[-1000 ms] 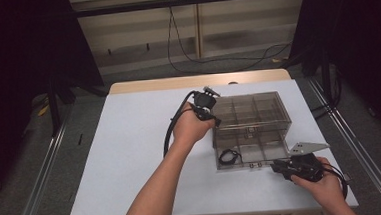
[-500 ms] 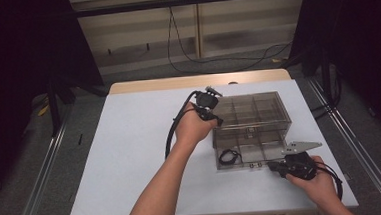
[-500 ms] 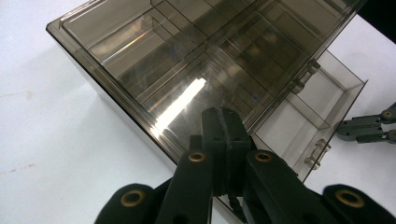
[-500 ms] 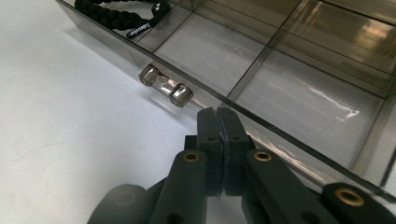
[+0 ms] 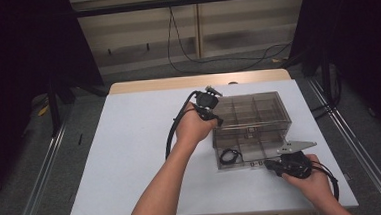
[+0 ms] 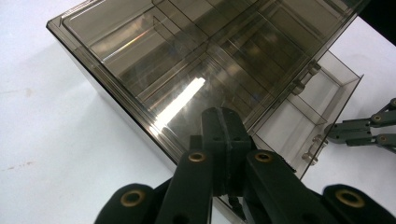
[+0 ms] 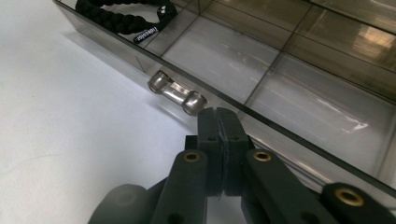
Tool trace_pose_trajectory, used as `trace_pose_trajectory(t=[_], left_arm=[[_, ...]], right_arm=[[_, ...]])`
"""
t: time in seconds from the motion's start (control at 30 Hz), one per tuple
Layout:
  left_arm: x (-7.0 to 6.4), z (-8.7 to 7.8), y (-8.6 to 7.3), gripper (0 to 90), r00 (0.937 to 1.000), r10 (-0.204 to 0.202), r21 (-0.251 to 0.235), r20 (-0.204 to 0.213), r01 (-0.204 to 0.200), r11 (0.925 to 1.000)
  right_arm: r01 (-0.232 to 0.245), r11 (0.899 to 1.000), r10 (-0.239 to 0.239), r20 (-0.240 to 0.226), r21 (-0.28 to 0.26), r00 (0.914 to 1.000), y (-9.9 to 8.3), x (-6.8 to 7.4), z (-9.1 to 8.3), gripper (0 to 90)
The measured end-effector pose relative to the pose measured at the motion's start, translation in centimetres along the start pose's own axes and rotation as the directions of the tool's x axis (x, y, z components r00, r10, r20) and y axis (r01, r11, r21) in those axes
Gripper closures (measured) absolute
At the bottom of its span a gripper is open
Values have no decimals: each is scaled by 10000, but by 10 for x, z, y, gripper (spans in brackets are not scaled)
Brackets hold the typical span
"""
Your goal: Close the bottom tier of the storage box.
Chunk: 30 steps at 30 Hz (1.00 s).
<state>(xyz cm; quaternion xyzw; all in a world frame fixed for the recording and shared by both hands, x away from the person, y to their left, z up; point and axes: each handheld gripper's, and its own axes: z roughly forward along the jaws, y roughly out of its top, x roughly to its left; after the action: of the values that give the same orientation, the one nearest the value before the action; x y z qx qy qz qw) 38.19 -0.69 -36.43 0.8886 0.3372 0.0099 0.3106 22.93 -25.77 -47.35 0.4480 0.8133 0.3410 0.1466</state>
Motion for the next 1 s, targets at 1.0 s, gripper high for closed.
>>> trace_pose_trajectory(t=[1.0], left_arm=[[-2, 0, 0, 900, 9999, -114, -60, -95, 113, 9999]], right_arm=[[80, 9994, -81, -28, -323, 10000, 13, -1, 13, 889]])
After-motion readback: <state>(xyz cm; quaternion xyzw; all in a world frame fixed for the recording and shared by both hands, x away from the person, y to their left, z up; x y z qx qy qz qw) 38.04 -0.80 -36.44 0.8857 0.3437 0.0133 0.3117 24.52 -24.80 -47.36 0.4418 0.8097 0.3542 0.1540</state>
